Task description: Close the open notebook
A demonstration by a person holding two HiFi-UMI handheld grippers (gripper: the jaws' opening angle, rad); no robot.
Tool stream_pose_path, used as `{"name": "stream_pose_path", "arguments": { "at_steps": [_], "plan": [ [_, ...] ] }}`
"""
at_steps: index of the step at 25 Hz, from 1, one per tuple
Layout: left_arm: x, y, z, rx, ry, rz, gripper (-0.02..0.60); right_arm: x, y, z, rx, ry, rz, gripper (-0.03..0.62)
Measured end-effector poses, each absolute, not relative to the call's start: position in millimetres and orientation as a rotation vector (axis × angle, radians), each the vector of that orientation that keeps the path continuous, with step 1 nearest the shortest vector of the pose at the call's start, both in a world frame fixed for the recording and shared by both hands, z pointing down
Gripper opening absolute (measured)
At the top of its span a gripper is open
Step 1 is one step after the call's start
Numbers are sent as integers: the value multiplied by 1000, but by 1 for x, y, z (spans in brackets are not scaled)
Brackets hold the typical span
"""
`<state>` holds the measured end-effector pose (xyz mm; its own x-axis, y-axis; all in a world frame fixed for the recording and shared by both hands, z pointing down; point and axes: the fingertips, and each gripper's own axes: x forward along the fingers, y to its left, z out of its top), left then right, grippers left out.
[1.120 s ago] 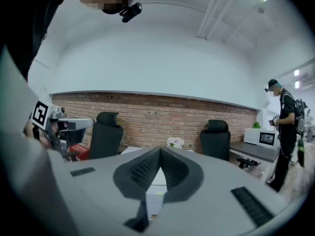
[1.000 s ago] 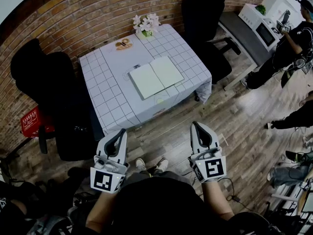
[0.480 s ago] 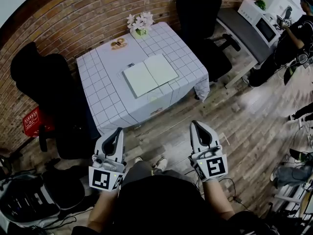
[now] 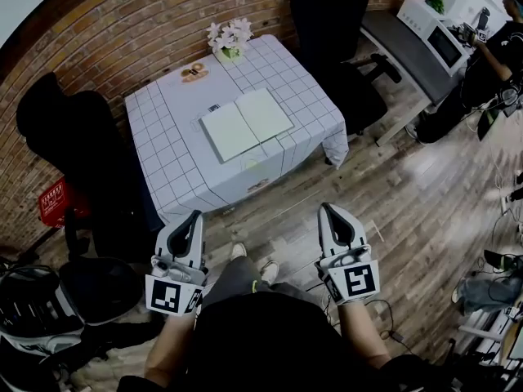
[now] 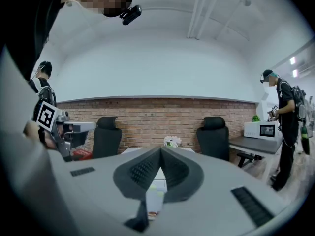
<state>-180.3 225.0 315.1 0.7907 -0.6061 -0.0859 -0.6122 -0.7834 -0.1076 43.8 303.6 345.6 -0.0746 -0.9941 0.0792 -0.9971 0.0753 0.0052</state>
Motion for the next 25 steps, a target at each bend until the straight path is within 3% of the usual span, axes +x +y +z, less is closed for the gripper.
{"name": "stream_pose_path", "arguments": {
  "at_steps": [14, 25],
  "plan": [
    [-131, 162, 356, -2969, 875, 12, 25, 74, 266, 368, 2098, -2163, 177, 14],
    [-98, 53, 367, -3026, 924, 65, 26, 88, 146, 365, 1970, -2193, 166, 14]
  ]
}}
